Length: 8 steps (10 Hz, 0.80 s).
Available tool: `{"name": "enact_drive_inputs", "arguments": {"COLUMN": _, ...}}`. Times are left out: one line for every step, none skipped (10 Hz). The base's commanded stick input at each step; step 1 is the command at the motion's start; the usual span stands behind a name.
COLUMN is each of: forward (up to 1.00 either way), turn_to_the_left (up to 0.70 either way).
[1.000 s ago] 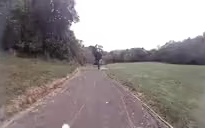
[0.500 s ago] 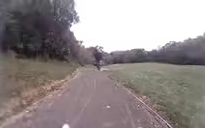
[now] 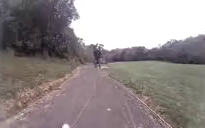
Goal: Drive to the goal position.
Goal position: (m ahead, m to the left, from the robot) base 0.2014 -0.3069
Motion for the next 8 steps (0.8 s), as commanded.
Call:
{"name": "enact_drive_inputs", "arguments": {"forward": 0.56, "turn_to_the_left": 0.00}}
{"name": "enact_drive_inputs", "arguments": {"forward": 0.40, "turn_to_the_left": 0.00}}
{"name": "enact_drive_inputs", "arguments": {"forward": 0.24, "turn_to_the_left": 0.00}}
{"name": "enact_drive_inputs", "arguments": {"forward": 0.08, "turn_to_the_left": 0.00}}
{"name": "enact_drive_inputs", "arguments": {"forward": 0.00, "turn_to_the_left": 0.00}}
{"name": "enact_drive_inputs", "arguments": {"forward": 0.00, "turn_to_the_left": 0.00}}
{"name": "enact_drive_inputs", "arguments": {"forward": 0.00, "turn_to_the_left": 0.00}}
{"name": "enact_drive_inputs", "arguments": {"forward": 0.00, "turn_to_the_left": 0.00}}
